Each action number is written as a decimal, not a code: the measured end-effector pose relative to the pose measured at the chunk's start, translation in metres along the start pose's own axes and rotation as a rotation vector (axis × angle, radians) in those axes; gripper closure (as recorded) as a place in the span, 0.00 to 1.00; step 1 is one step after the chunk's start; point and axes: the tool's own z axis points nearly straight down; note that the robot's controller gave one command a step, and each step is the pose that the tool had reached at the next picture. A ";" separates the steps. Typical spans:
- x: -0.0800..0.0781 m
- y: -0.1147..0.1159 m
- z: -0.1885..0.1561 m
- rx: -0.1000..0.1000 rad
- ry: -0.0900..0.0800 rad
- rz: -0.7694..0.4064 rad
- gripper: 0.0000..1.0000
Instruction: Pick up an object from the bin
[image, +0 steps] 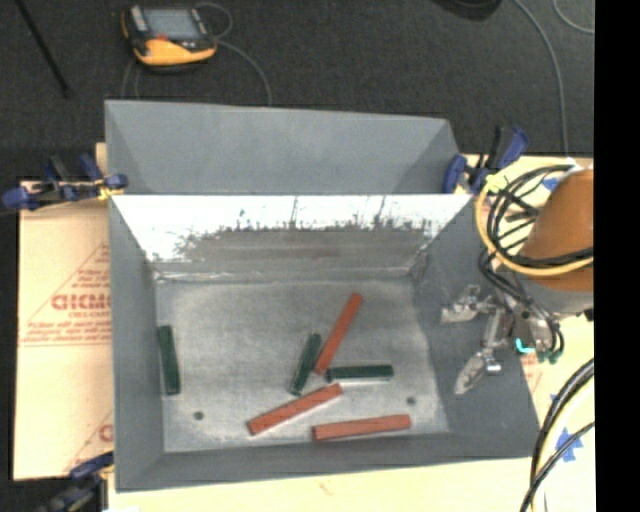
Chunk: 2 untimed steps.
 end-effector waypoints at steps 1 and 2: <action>-0.002 0.001 -0.004 0.002 -0.007 -0.003 0.00; -0.008 0.014 0.043 0.004 -0.015 -0.014 0.00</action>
Offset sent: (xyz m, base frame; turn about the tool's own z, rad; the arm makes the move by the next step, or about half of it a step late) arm 0.0084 0.0325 -0.0994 -0.0275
